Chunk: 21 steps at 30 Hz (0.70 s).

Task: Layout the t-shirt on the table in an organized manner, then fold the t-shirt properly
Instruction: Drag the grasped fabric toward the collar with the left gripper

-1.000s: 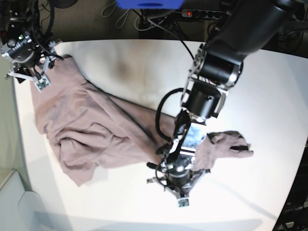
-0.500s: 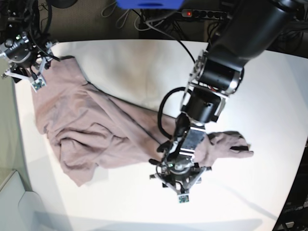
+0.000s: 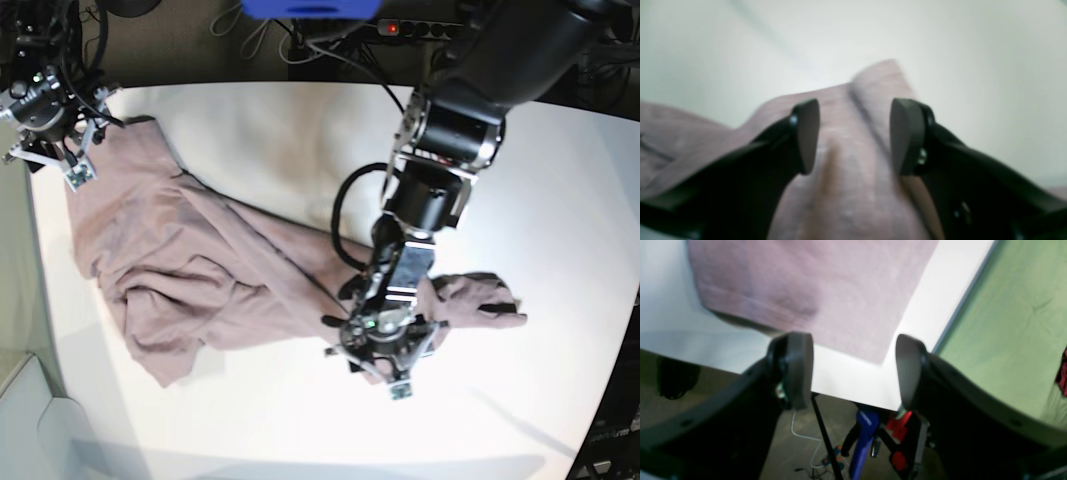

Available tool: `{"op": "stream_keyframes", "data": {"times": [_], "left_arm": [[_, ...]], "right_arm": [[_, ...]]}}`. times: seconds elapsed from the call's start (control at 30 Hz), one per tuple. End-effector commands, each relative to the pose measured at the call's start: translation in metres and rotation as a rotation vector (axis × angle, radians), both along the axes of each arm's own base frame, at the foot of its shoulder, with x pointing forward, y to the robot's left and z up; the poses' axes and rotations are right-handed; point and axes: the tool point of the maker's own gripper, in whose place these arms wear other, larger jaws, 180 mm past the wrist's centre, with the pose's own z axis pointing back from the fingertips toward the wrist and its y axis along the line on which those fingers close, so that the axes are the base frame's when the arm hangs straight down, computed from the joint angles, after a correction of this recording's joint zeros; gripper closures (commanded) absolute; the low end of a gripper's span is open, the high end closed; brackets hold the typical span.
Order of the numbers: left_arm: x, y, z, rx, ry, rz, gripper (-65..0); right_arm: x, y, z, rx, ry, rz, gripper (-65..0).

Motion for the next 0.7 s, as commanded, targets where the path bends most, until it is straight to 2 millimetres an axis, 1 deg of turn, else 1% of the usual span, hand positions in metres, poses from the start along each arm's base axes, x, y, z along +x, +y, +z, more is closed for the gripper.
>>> {"op": "stream_keyframes", "data": {"times": [0.0,0.03,0.1,0.17,0.23,0.3,0.4,0.47,0.5,0.53,0.57,0.67], "left_arm": [[0.02,0.0,0.034,0.004,-0.092,0.006,-32.7],[0.02,0.004,0.034,0.0,-0.09,0.017,-32.8],[0.021,0.022,0.033,0.014,-0.091,0.041,-32.8],[0.023,0.03,0.037,0.029,-0.114,0.049,-32.8],[0.026,0.034,0.045,0.043,-0.153,0.053,-32.8],[0.032,0.03,0.052,0.045,-0.181,0.028,-32.8],[0.038,0.019,0.048,0.031,-0.163,-0.027,-32.8],[0.041,0.015,0.045,0.026,-0.145,-0.048,-32.8],[0.042,0.009,0.044,0.018,-0.14,-0.067,-32.8],[0.042,-0.001,0.042,0.006,-0.136,-0.087,-32.8],[0.042,-0.005,0.043,0.001,-0.141,-0.096,-32.8],[0.041,-0.011,0.04,-0.003,-0.152,-0.109,-32.8]], "right_arm": [[0.005,-0.003,0.008,-0.014,-0.028,0.005,-39.0],[0.005,-0.003,0.008,-0.014,-0.028,0.005,-39.0],[0.005,-0.003,0.008,-0.014,-0.028,0.005,-39.0],[0.005,-0.003,0.008,-0.014,-0.028,0.005,-39.1],[0.005,-0.002,0.008,-0.013,-0.029,0.007,-39.1],[0.005,-0.002,0.008,-0.012,-0.029,0.008,-39.1],[0.005,-0.001,0.008,-0.012,-0.028,0.009,-39.1],[0.005,-0.001,0.008,-0.011,-0.028,0.011,-39.1],[0.005,-0.001,0.008,-0.011,-0.028,0.011,-39.1],[0.005,-0.001,0.008,-0.011,-0.028,0.011,-39.1],[0.005,-0.001,0.008,-0.011,-0.028,0.011,-39.1],[0.006,-0.001,0.008,-0.01,-0.028,0.011,-39.1]]}}
